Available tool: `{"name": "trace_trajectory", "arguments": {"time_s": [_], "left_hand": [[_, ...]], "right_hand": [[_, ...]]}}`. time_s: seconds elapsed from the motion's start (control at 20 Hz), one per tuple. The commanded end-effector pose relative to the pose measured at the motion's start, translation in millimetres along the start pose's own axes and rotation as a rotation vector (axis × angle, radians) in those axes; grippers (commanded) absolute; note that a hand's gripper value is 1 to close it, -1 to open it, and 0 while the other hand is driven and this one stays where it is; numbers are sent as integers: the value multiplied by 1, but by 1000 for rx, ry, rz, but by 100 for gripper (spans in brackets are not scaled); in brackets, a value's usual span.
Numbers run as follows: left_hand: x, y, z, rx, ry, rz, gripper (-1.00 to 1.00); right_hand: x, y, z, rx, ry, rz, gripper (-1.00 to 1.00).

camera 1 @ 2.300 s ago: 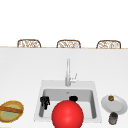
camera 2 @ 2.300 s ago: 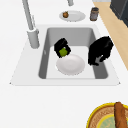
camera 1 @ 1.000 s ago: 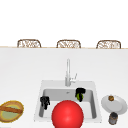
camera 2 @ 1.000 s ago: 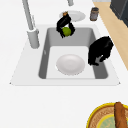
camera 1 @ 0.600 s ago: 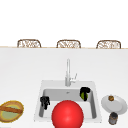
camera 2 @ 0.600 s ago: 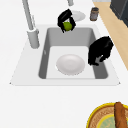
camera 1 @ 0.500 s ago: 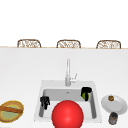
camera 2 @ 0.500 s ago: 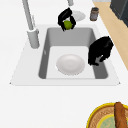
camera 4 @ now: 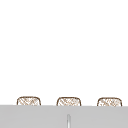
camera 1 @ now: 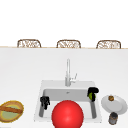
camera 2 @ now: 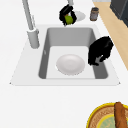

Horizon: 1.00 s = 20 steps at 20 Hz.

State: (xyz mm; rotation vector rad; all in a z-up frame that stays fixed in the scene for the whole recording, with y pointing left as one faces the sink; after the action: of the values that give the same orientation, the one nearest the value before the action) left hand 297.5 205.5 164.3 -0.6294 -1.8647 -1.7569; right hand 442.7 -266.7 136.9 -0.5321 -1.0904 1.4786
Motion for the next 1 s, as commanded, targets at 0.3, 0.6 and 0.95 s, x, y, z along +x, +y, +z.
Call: {"name": "trace_trajectory", "arguments": {"time_s": [0.3, 0.6, 0.95], "left_hand": [[0, 0, 0, 0, 0, 0, 0], [0, 0, 0, 0, 0, 0, 0], [0, 0, 0, 0, 0, 0, 0]], "right_hand": [[-45, -4, 15, -22, 135, -40, 100], [-80, -7, 27, -15, 140, -22, 100], [-127, -3, 37, 11, 88, -35, 100]]}}
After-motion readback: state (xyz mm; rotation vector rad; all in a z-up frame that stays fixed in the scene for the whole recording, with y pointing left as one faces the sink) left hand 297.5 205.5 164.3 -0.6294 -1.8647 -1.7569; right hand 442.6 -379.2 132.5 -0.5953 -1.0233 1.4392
